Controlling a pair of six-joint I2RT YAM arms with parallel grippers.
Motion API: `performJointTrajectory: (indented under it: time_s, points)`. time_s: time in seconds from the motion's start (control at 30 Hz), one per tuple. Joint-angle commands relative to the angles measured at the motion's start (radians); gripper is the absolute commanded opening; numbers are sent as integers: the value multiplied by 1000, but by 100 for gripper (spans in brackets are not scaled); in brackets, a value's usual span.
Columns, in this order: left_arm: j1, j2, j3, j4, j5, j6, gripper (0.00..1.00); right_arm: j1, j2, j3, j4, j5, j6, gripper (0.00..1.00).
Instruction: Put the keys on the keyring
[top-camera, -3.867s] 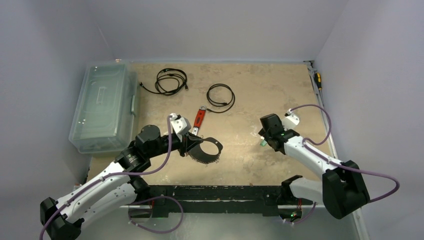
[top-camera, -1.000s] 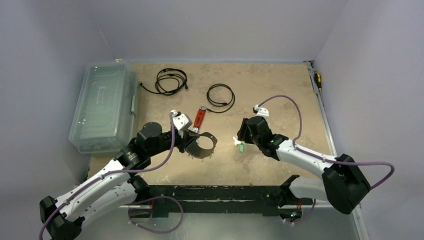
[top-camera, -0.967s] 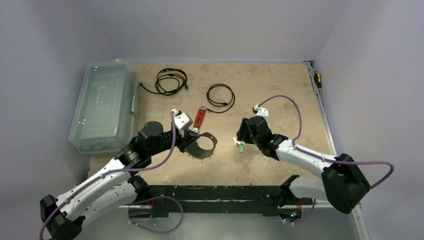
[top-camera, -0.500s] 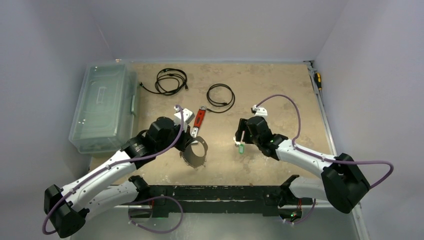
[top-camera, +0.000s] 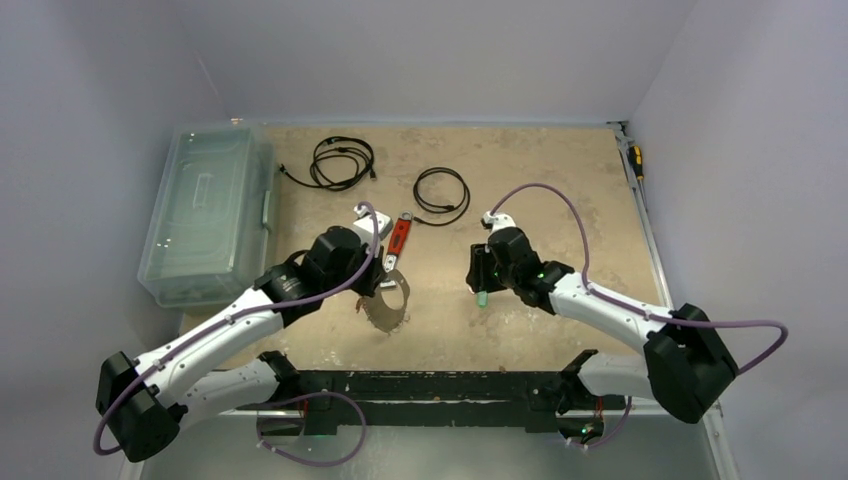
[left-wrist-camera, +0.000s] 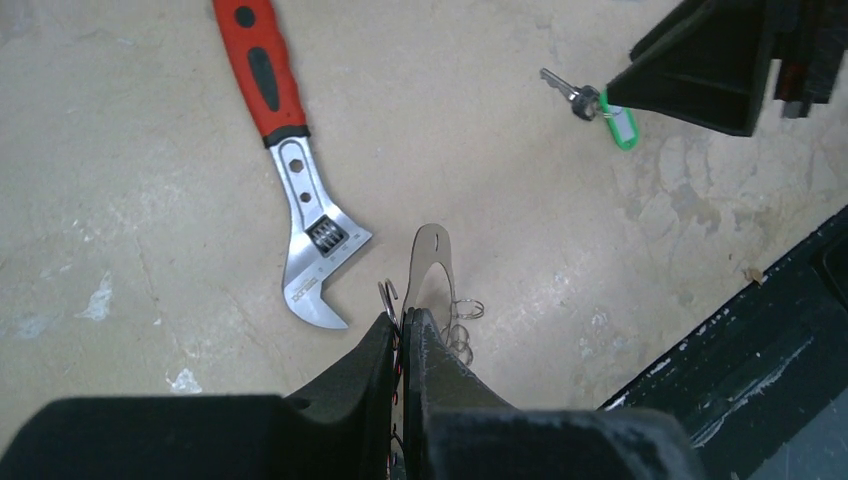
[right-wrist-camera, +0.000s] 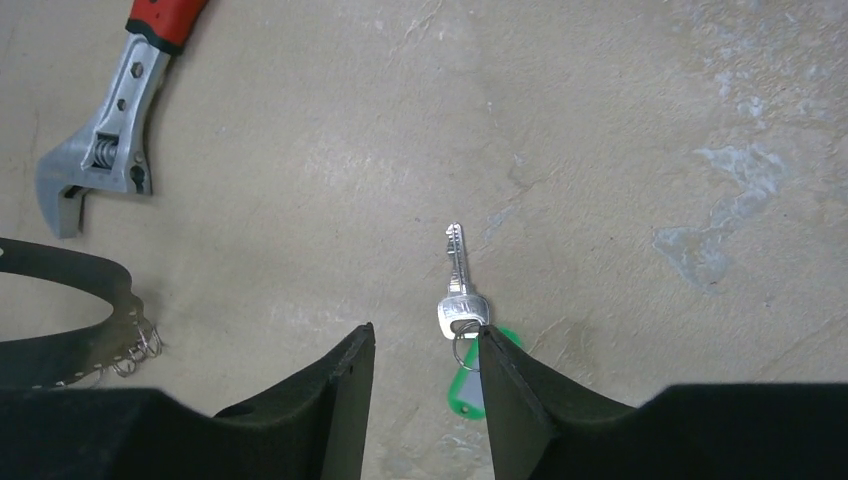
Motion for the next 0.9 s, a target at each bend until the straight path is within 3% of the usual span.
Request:
performJointTrajectory:
  time_s: [0.0, 0.37, 0.87]
  points:
    - [1, 38, 61, -7, 130, 58, 0, 10, 55, 58, -64, -28, -46, 45]
    - [0, 17, 58, 12, 215, 59, 0, 26, 152, 99, -75, -58, -67, 38]
    - [0, -73, 3, 63, 76, 90, 0, 35, 183, 138, -99, 9, -69, 39]
